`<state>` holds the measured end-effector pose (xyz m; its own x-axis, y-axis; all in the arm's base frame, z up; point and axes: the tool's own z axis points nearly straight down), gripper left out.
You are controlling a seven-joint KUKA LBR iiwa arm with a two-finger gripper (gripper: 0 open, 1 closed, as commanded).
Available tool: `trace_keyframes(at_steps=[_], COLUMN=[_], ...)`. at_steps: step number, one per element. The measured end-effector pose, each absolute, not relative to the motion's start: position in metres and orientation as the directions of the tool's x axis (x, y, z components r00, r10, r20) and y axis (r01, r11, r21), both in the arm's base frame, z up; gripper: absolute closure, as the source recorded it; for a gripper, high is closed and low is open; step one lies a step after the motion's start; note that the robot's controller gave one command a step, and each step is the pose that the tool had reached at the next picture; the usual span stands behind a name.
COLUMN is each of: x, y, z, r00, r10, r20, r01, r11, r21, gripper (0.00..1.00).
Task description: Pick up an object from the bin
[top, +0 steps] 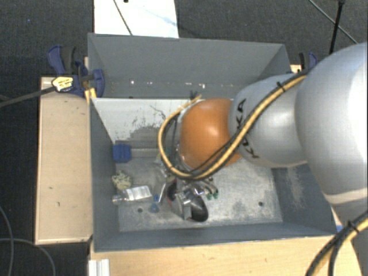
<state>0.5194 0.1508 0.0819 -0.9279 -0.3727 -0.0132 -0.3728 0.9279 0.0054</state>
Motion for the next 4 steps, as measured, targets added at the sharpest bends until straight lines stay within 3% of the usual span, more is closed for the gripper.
trace_keyframes(at_steps=[1,2,3,4], x=[0.517,0.516,0.546,0.546], y=[0.148,0.147,0.227,0.224], z=[0.079,0.078,0.071,0.071], r00=[-0.930,-0.931,-0.964,-0.966], r10=[-0.367,-0.364,-0.265,-0.259], r20=[-0.004,-0.001,-0.006,-0.003], r01=[-0.367,-0.364,-0.265,-0.259], r11=[0.930,0.931,0.964,0.966], r21=[0.002,0.002,0.003,0.001], gripper=[1.00,0.00,0.00,1.00])
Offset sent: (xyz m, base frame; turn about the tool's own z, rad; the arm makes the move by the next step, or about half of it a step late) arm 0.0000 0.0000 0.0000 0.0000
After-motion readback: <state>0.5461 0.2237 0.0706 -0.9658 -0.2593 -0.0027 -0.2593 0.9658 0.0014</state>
